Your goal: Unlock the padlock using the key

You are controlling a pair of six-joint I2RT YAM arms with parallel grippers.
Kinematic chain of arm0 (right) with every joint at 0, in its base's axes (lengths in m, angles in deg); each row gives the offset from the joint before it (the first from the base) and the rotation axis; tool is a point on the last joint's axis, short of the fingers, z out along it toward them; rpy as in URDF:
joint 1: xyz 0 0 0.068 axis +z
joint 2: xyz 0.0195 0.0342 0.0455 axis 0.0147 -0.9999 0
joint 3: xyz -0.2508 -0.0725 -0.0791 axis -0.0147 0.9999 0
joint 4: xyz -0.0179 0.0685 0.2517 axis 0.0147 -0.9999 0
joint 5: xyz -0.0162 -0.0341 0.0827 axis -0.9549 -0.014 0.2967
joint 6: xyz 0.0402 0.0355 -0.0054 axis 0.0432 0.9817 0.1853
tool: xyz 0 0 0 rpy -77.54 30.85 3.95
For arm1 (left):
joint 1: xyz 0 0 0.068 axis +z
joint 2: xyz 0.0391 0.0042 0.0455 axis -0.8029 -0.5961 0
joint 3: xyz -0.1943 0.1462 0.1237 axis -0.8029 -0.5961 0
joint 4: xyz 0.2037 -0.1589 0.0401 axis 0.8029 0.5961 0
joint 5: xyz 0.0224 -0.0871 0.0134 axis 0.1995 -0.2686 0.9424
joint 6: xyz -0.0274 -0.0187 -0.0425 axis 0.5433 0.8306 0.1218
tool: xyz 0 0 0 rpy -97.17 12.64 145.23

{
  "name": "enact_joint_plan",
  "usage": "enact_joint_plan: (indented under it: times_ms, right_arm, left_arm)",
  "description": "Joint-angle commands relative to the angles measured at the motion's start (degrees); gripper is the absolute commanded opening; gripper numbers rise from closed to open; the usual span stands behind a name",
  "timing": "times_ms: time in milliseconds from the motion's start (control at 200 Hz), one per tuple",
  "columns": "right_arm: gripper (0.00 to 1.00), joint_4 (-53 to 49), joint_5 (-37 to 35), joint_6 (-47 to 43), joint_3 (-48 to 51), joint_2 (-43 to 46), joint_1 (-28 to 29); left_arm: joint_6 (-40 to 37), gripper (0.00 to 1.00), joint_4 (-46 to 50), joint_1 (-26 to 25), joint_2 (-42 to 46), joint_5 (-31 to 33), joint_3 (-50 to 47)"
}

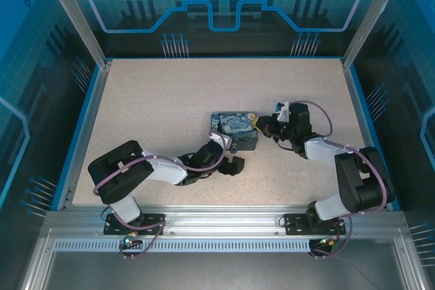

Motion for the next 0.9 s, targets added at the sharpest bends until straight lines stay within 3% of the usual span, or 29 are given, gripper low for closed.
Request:
enact_joint_plan:
  times_ms: [0,500,895]
  right_arm:
    - [0.00,1.8,1.3,0.6,-2.0,-1.8,-0.5]
    - [0.00,0.5,0.8,-0.3,-2.1,-3.9,-0.5]
    - [0.00,0.7,1.0,-0.6,-2.3,-5.2,-0.5]
  left_arm:
    - [0.4,0.99,-3.2,-0.3,-1.9,0.8,2.2]
    - [2.5,0.99,-4.9,-0.2,-6.6,-1.3,6.7]
    - [9.8,0.99,-12.1,-0.2,-8.5,-3.1,7.5]
